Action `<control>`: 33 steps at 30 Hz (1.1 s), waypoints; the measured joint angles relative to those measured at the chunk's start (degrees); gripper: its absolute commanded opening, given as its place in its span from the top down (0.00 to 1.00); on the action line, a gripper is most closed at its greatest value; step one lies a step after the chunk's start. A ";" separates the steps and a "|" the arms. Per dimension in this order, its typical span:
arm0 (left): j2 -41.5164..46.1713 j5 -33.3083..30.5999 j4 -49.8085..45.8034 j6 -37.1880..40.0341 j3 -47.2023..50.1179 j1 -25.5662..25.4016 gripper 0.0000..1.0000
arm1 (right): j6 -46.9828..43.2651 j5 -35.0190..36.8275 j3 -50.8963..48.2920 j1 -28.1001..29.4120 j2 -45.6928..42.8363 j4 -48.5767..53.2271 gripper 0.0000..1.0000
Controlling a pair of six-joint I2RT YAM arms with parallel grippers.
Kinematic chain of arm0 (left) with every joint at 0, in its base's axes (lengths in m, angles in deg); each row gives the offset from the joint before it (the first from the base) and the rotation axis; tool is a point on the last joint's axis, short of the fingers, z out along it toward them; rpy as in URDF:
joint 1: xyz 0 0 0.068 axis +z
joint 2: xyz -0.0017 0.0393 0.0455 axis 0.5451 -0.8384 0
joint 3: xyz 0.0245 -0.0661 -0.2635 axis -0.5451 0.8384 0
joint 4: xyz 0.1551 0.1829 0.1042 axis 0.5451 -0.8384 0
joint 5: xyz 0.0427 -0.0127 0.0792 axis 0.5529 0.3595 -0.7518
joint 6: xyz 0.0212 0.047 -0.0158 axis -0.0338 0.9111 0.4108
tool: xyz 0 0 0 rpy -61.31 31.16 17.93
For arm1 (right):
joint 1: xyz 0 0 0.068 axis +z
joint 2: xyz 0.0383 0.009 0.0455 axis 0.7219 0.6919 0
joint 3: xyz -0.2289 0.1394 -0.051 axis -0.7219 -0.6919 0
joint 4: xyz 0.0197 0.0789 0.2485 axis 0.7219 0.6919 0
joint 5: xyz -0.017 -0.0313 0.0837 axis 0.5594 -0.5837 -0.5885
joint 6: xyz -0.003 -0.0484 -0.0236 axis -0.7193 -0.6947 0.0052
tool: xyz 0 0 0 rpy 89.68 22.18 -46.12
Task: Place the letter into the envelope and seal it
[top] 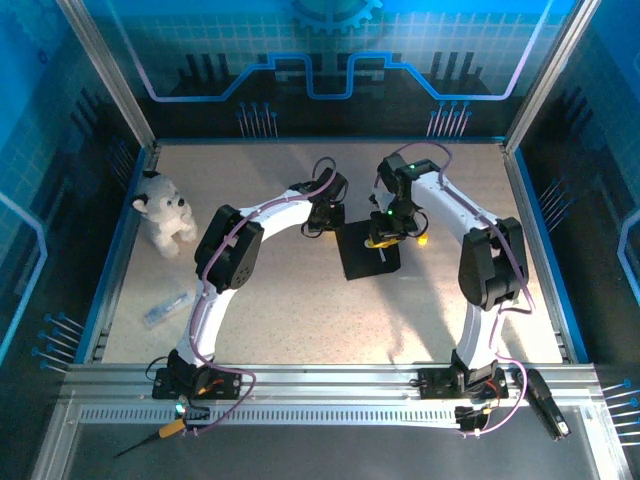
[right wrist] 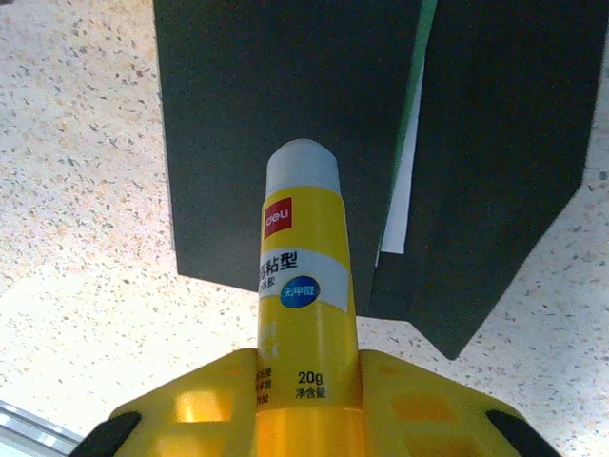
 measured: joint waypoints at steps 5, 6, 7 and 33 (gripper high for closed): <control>0.00 0.42 0.00 0.85 0.00 0.02 1.00 | 0.02 1.18 1.46 0.35 2.82 1.46 0.91; 0.00 0.50 0.02 0.90 0.00 0.02 1.00 | 0.02 1.40 1.92 0.35 3.32 1.81 0.91; 0.00 0.61 0.02 0.94 0.00 0.04 1.00 | 0.02 1.84 2.38 0.35 3.78 2.12 0.92; 0.00 2.14 0.15 1.44 0.07 0.24 1.00 | 1.33 4.17 13.05 0.48 12.79 4.59 0.95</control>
